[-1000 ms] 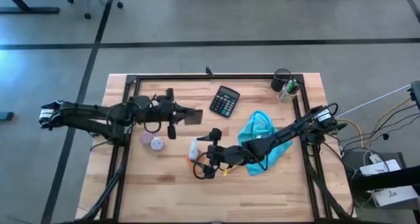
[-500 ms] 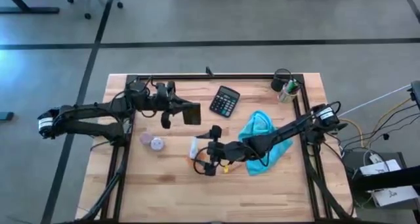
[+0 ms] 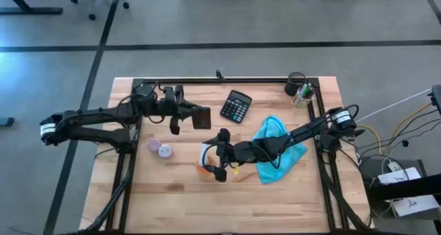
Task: Apply microfiber cloth
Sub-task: Spray the front and back of the cellphone using the spray bottle
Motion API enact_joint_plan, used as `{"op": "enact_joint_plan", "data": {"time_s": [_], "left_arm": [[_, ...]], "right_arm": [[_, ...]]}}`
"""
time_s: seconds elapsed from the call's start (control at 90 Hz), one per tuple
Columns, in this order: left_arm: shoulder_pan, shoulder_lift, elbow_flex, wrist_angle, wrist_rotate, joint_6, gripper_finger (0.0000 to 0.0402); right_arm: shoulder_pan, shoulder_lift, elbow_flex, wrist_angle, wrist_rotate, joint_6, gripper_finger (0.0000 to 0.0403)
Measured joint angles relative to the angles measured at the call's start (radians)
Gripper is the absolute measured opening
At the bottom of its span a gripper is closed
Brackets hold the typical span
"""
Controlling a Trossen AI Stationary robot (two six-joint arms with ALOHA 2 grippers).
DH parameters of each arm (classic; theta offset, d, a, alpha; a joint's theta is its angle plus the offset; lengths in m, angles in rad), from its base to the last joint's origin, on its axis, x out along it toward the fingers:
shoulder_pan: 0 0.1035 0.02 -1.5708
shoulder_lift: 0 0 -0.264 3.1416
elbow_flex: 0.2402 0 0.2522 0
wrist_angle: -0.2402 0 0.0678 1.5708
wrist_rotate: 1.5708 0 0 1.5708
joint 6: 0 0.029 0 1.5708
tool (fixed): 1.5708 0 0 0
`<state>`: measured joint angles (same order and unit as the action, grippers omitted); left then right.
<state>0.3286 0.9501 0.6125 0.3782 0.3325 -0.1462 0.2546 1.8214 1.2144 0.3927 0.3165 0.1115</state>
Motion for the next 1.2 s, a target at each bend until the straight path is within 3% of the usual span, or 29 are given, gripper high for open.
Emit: {"op": "enact_joint_plan", "data": {"time_s": [0.2,0.389,0.9,1.044,1.2], "left_arm": [[0.0,0.054,0.0,0.03,0.003,-0.025,0.0012],[0.002,0.097,-0.001,0.113,0.087,-0.038,0.0012],[0.002,0.158,0.0,0.199,0.153,0.061,0.0012],[0.002,0.163,0.0,0.207,0.166,0.063,0.0012],[0.002,0.157,0.0,0.207,0.175,0.063,0.0012]], "right_arm": [[0.003,0.0,-0.001,0.0,0.001,0.009,0.0389],[0.003,0.0,-0.001,-0.005,0.001,0.012,0.0389],[0.003,0.0,0.0,-0.018,-0.002,0.036,0.0384],[0.003,0.0,0.0,-0.022,-0.003,0.038,0.0335],[0.009,0.0,0.0,-0.029,-0.009,0.028,0.0209]]}}
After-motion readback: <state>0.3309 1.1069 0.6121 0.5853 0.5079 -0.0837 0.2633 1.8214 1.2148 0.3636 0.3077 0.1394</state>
